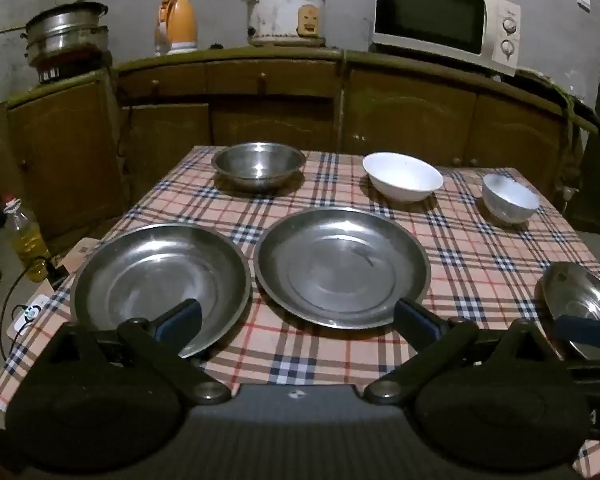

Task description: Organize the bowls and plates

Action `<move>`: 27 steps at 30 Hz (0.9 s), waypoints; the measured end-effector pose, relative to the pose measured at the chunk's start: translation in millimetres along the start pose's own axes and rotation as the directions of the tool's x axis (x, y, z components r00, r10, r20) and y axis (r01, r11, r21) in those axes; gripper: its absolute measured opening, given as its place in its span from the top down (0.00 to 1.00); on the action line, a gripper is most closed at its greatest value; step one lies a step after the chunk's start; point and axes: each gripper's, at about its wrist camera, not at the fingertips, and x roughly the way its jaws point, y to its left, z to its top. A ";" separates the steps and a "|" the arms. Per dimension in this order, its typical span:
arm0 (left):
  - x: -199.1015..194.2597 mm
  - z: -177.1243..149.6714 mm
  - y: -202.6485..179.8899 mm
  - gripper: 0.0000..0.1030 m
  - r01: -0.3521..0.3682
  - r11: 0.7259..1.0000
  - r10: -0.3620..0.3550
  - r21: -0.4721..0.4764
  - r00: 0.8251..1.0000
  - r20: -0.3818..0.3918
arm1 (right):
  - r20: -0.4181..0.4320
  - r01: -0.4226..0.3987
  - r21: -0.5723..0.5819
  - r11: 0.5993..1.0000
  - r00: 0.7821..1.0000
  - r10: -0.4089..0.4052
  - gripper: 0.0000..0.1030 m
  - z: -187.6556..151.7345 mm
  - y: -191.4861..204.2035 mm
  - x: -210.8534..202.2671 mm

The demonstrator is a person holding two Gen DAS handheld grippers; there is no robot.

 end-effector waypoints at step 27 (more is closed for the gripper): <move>49.2 26.5 32.5 0.00 -0.047 0.997 0.046 -0.062 0.999 -0.008 | 0.043 0.044 -0.027 0.999 0.998 -0.043 0.00 30.0 -12.8 48.3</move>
